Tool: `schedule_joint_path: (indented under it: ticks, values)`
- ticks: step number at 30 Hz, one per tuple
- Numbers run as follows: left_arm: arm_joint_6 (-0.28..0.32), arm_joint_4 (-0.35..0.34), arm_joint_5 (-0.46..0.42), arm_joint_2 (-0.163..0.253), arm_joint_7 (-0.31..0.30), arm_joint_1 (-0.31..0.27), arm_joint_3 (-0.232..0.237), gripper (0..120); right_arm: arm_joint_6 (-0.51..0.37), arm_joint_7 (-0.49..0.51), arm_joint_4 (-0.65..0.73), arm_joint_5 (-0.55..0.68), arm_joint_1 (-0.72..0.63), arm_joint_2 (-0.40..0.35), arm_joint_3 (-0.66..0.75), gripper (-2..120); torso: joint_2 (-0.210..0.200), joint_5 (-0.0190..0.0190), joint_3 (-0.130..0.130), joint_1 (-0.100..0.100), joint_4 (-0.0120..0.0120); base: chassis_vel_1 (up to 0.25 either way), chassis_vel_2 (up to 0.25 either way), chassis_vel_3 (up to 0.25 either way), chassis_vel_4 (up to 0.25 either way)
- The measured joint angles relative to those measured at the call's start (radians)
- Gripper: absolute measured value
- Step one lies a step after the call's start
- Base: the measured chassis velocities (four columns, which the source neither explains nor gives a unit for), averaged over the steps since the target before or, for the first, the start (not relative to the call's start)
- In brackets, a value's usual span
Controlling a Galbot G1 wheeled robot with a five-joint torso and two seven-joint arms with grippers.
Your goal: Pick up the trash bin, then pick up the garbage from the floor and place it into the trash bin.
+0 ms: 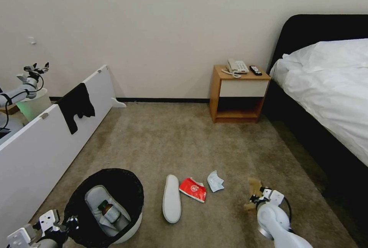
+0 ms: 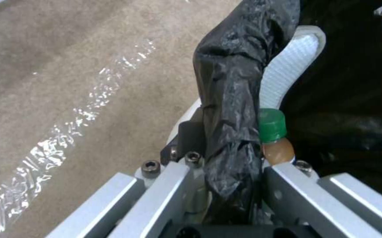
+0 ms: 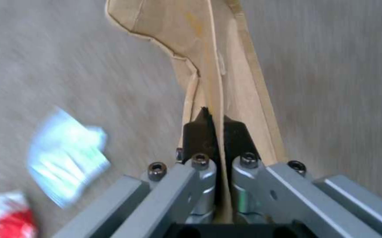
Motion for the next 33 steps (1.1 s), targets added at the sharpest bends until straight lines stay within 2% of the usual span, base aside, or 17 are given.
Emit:
schedule_joint_path:
  ticks: [2,3,5,9,11,13,15,19,21,26,28,29,32,33]
  values:
    - [0.0,-0.008,-0.014,0.003,-0.008,0.0,0.006,1,0.044,-0.036,0.095,-0.015,-0.01,-0.042,-0.012,0,0.0,0.0006,0.0,0.0,0.0002,0.0,0.0,0.0,0.0]
    - [0.0,-0.008,-0.014,0.003,-0.008,0.0,0.006,1,0.044,-0.036,0.095,-0.015,-0.01,-0.042,-0.012,0,0.0,0.0006,0.0,0.0,0.0002,0.0,0.0,0.0,0.0]
    - [0.0,-0.02,-0.037,0.01,-0.021,-0.002,0.009,1,0.091,-0.068,0.219,-0.016,0.0,-0.087,-0.04,0,0.0,0.0002,0.0,0.0,0.0007,0.0,0.0,0.0,0.0]
    - [0.0,-0.032,-0.058,0.019,-0.033,-0.006,0.011,1,0.122,-0.09,0.311,-0.012,0.017,-0.118,-0.065,0,0.0,0.0001,0.0,0.0,0.0006,0.0,0.0,0.0,0.0]
    - [0.0,-0.045,-0.079,0.038,-0.043,-0.01,0.013,1,0.163,-0.119,0.408,0.004,0.058,-0.158,-0.105,0,0.0,0.0002,0.0,0.0,0.0003,0.0,0.0,0.0,0.0]
    - [0.0,-0.047,-0.086,0.043,-0.047,-0.011,0.013,1,0.172,-0.127,0.424,0.006,0.07,-0.165,-0.114,0,0.0,0.0001,0.0,0.0,0.0003,0.0,0.0,0.0,0.0]
    - [0.0,-0.058,-0.112,0.065,-0.056,-0.012,0.016,1,0.222,-0.176,0.489,0.018,0.153,-0.199,-0.173,0,0.0,0.0002,0.0,0.0,0.0003,0.0,0.0,0.0,0.0]
    - [0.0,-0.062,-0.123,0.08,-0.06,-0.012,0.022,1,0.251,-0.209,0.528,0.036,0.221,-0.218,-0.221,0,0.0,0.0001,0.0,0.0,0.0005,0.0,0.0,0.0,0.0]
    - [0.0,-0.069,-0.141,0.103,-0.066,-0.011,0.037,1,0.307,-0.276,0.57,0.052,0.338,-0.243,-0.334,0,0.0,0.0002,0.0,0.0,0.0,0.0,0.0,0.0,0.0]
    - [0.0,-0.075,-0.144,0.113,-0.067,-0.011,0.049,1,0.351,-0.325,0.587,0.061,0.451,-0.24,-0.473,0,0.0,-0.0003,0.0,0.0,0.0006,0.0,0.0,0.0,0.0]
    - [0.0,-0.081,-0.144,0.115,-0.067,-0.01,0.056,1,0.377,-0.354,0.589,0.07,0.532,-0.217,-0.582,0,0.0,0.0001,0.0,0.0,0.0008,0.0,0.0,0.0,0.0]
    - [0.0,-0.081,-0.144,0.115,-0.067,-0.01,0.056,1,0.377,-0.354,0.589,0.07,0.532,-0.217,-0.582,0,0.0,0.0001,0.0,0.0,0.0008,0.0,0.0,0.0,0.0]
    - [0.0,-0.088,-0.143,0.121,-0.067,-0.004,0.062,1,0.396,-0.379,0.57,0.074,0.655,-0.177,-0.753,0,0.0,0.0,0.0,0.0,0.0004,0.0,0.0,0.0,0.0]
    - [0.0,-0.088,-0.143,0.121,-0.067,-0.004,0.062,1,0.396,-0.379,0.57,0.074,0.655,-0.177,-0.753,0,0.0,0.0,0.0,0.0,0.0004,0.0,0.0,0.0,0.0]
